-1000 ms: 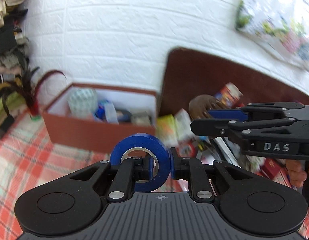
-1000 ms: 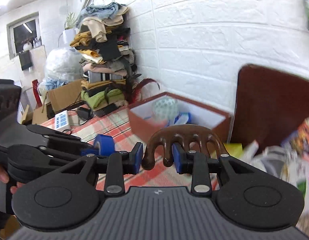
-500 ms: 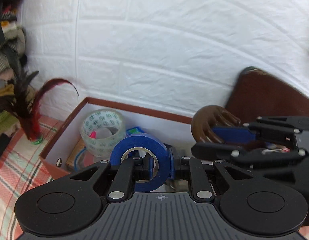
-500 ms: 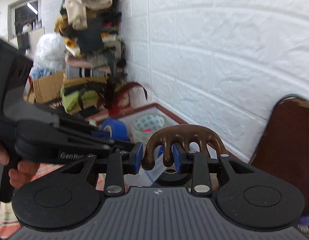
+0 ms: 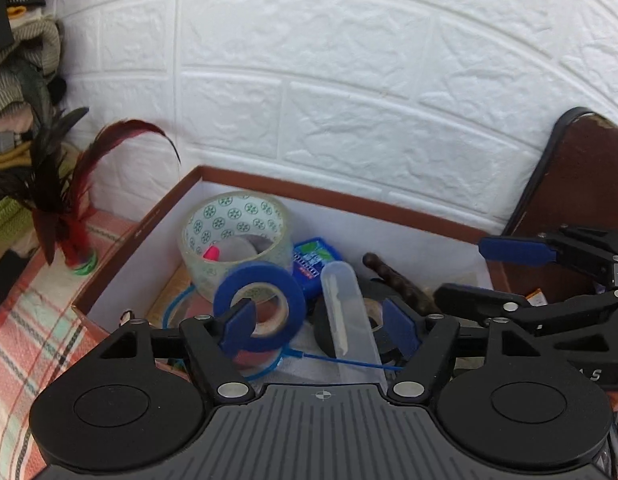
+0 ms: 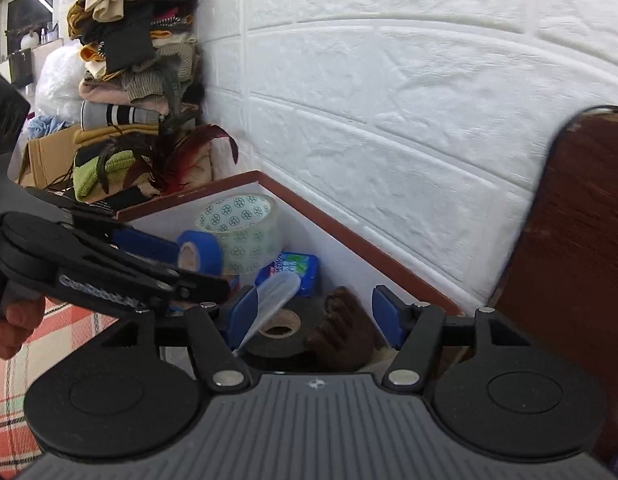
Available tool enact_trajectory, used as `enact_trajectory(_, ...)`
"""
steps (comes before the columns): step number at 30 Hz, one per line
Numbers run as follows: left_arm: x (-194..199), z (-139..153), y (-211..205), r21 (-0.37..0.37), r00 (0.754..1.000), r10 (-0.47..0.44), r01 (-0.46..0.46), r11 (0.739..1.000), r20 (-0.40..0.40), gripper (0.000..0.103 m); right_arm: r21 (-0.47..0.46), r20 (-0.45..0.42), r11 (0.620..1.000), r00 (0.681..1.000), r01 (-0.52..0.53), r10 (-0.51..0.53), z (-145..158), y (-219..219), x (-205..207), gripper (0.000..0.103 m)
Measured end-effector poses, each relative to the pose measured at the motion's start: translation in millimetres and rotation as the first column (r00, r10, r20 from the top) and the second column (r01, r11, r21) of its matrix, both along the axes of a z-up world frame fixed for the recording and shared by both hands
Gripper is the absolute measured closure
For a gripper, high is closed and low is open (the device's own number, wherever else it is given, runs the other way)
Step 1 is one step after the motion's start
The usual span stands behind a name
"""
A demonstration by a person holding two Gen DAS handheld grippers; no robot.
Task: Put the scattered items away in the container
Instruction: 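Carry the comb with the right gripper while the left carries the blue tape into the box, then open both grippers over the box and withdraw them toward the pile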
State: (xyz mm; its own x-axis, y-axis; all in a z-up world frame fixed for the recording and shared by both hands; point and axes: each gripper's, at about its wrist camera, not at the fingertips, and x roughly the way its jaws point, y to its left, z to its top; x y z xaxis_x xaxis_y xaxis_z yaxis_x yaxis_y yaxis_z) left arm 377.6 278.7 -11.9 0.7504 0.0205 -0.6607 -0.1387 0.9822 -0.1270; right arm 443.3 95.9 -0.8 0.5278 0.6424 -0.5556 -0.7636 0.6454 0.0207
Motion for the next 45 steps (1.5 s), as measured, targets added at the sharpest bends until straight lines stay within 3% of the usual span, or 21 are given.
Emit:
enact_trajectory(3,-3.7,3.0,-0.9,-0.016,1.000,0.008,-0.008,1.000,0.000,0.020,-0.004,0.001,1.000,1.000,0.012,-0.012,1.3,-7.6,-2.9,0.035)
enact_trajectory(6,-7.3,3.8,-3.8,-0.019,1.000,0.027,-0.027,0.999,-0.002,0.010,0.008,-0.010,1.000,1.000,0.029,-0.028,2.3,-13.8,-6.4,0.033)
enact_trajectory(11,-19.5,2.9,-12.9,-0.010,0.998,0.053,-0.053,0.999,-0.016,0.001,0.031,-0.037,0.996,0.996,0.081,-0.080,2.9,-21.9,-10.6,0.010)
enact_trajectory(14,-31.7,7.0,-21.2,0.014,0.998,0.055,-0.054,0.998,-0.005,0.000,0.057,-0.064,0.991,0.991,0.119,-0.115,6.9,-29.2,-15.8,0.003)
enact_trajectory(22,-68.3,30.1,-50.9,0.107,0.996,0.078,-0.082,0.991,0.039,0.000,0.109,-0.074,0.982,0.987,0.151,-0.143,28.8,-51.2,-46.4,0.001)
enact_trajectory(30,-132.2,44.5,-86.0,0.163,0.996,0.067,-0.075,0.984,0.057,0.000,0.169,-0.038,0.966,0.981,0.196,-0.192,59.4,-91.5,-111.7,0.001)
enact_trajectory(38,-208.5,38.7,-121.9,0.116,0.996,0.020,-0.030,0.993,0.086,0.000,0.177,0.043,0.952,0.964,0.252,-0.263,71.6,-135.6,-201.1,0.001)
enact_trajectory(45,-257.1,18.1,-153.7,0.040,0.997,-0.009,0.006,0.999,0.073,0.000,0.152,0.113,0.941,0.940,0.302,-0.320,55.0,-168.3,-272.4,0.001)
